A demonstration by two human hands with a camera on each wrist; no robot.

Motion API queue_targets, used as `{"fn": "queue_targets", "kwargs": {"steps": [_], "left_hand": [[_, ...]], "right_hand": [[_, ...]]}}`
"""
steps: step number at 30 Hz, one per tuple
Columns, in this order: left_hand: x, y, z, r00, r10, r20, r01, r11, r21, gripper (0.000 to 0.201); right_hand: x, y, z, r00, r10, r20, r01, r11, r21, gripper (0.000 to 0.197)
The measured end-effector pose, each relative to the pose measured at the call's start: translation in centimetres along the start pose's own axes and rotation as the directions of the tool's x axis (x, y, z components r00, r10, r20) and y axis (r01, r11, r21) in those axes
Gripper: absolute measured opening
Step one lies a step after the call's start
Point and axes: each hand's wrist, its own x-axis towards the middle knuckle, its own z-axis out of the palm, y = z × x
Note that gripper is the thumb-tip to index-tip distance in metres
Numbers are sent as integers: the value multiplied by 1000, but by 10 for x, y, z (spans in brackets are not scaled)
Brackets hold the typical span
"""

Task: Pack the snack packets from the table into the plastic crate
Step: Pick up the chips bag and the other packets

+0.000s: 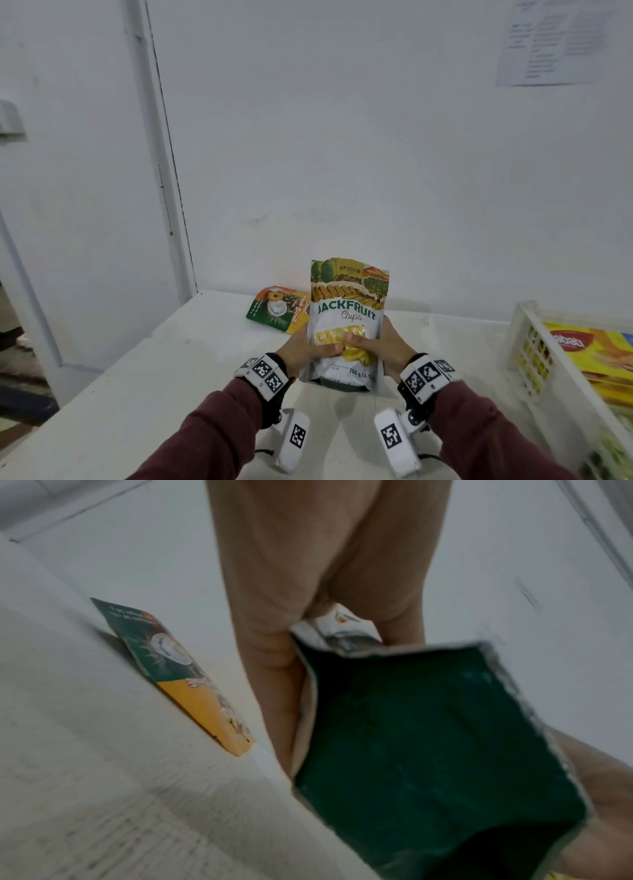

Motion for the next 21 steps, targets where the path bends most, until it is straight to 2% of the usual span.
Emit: {"fn": "queue_targets", "kwargs": {"steps": [4, 8, 10, 12, 14, 15, 17, 19, 21], "left_hand": [[3, 3, 8, 999, -32, -13, 33, 998, 55, 51], [6, 3, 14, 998, -61, 22, 58, 992, 116, 54], [7, 5, 14, 992, -124, 6, 121, 981, 149, 62], [8, 14, 12, 961, -248, -119, 268, 941, 205, 56], [16, 17, 1, 919, -277, -280, 356, 889, 288, 48], [21, 16, -7, 910, -230, -345, 361, 849, 386, 48], [34, 13, -25, 913, -125, -388, 363, 683, 634, 50], [43, 8, -40, 912, -121, -391, 398, 486, 778, 54], [50, 4, -54, 911, -114, -396, 412, 253, 875, 60]], "right_hand": [[2, 5, -7, 999, -27, -35, 26, 999, -32, 111], [-1, 4, -14, 998, -48, -32, 48, 999, -25, 108], [-2, 2, -18, 997, -58, -45, 57, 998, -23, 104], [-2, 0, -23, 996, -64, -54, 61, 997, -53, 84], [-2, -2, -28, 997, -64, -52, 60, 995, -80, 63], [-2, -2, -30, 997, -63, -51, 59, 995, -78, 58], [0, -1, -33, 997, -60, -54, 56, 996, -65, 63], [5, 0, -35, 997, -52, -52, 48, 997, -66, 84], [12, 1, -37, 998, -44, -43, 41, 997, -64, 101]]}}
